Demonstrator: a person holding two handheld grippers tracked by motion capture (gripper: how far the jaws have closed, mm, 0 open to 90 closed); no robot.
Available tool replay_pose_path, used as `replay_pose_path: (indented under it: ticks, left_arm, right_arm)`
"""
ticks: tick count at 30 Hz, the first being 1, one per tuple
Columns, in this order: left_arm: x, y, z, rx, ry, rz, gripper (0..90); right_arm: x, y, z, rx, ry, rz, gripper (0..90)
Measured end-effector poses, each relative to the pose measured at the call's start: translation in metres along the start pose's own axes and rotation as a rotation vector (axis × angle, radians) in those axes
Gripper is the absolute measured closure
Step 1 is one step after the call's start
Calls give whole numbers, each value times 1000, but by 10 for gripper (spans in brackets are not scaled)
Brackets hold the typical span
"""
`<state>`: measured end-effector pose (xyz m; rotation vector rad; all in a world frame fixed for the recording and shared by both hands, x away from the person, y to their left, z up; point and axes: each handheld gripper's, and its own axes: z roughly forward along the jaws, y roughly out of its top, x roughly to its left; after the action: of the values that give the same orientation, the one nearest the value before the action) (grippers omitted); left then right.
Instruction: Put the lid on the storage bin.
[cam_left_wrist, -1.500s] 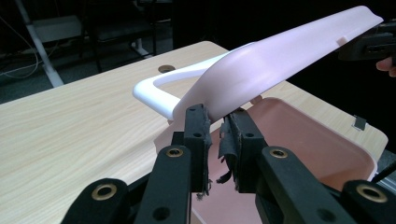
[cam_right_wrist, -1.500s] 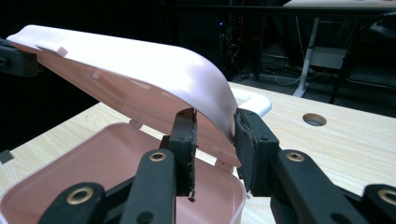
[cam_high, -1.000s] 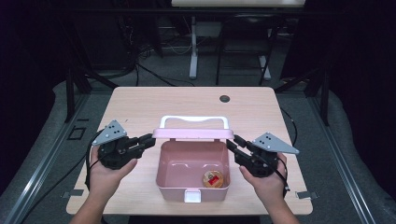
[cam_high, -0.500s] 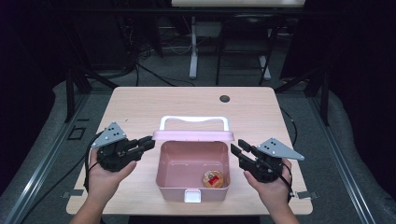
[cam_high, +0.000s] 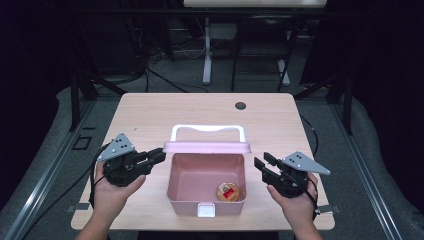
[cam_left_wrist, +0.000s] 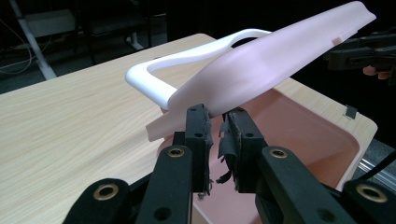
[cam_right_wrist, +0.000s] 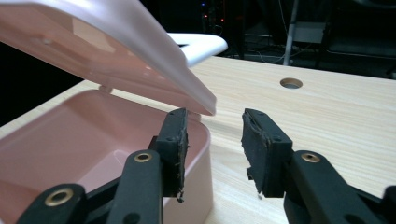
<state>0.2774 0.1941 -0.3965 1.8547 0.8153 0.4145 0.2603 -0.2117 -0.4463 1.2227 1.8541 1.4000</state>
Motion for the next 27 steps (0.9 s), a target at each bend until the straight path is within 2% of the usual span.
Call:
replay_pose_path:
  ticks: [9, 27]
  left_arm:
    - [-2, -4, -2, 0, -5, -3, 796]
    - [-10, -16, -8, 0, -14, 10, 796]
  right_arm:
    - [-11, -9, 6, 8, -37, 0, 526]
    - [-25, -25, 16, 50, -77, 9, 486]
